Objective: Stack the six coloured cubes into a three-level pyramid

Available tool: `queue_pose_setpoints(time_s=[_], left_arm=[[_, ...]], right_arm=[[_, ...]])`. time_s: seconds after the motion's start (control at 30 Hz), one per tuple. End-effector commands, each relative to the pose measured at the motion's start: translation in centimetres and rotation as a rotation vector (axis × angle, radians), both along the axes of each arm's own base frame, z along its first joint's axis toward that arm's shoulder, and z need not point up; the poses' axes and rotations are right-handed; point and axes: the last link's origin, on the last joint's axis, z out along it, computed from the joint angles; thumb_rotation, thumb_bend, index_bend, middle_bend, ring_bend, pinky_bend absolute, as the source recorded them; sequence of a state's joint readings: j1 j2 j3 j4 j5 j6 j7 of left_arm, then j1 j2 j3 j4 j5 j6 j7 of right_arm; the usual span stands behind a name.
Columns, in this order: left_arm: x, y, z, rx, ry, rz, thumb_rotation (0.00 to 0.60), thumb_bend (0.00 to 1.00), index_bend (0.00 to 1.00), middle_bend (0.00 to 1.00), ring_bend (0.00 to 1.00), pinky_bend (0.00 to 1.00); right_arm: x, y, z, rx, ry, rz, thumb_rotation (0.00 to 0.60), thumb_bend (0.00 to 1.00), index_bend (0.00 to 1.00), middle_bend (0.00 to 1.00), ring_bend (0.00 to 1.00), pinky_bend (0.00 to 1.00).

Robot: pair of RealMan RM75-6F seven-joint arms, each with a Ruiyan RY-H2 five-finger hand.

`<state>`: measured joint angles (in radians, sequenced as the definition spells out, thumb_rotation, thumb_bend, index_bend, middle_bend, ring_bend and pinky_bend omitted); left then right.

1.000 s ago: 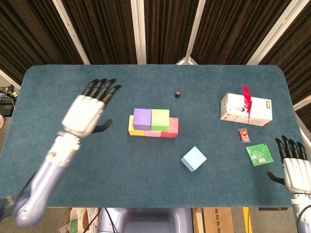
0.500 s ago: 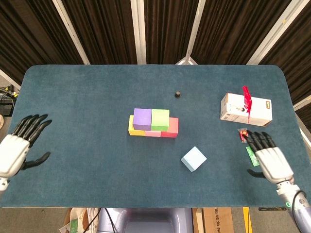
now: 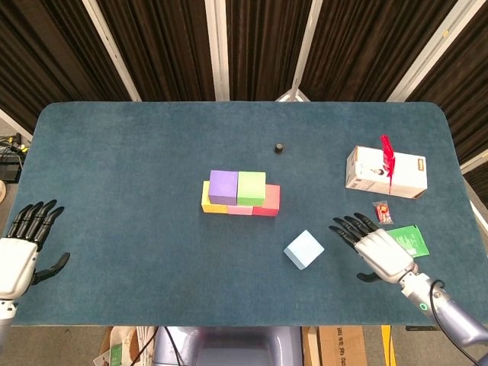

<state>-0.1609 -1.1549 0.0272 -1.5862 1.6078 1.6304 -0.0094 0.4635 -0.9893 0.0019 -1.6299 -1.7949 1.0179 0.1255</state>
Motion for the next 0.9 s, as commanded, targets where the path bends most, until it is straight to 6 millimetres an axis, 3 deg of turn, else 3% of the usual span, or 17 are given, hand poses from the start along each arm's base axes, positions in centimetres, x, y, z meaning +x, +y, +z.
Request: queue_pose_setpoints(time_s=[0.03,0.9], left_arm=[[-0.5,0.1,-0.4,0.028,0.025,0.024,0.6,0.36,0.09,0.04,0.0,0.0],[-0.9,0.7,-1.7,0.033,0.038,0.083,0.6,0.36,0.1,0.04,0.0,0.0]], right_arm=[[0.3,-0.5,-1.3,0.055,-0.01,0.02,0.6,0.13,0.06,0.05,0.04,0.0],[4.1,-4.7,-6.4,0.153,-0.026,0.103,0.6,0.13,0.1,0.14,0.06,0.0]])
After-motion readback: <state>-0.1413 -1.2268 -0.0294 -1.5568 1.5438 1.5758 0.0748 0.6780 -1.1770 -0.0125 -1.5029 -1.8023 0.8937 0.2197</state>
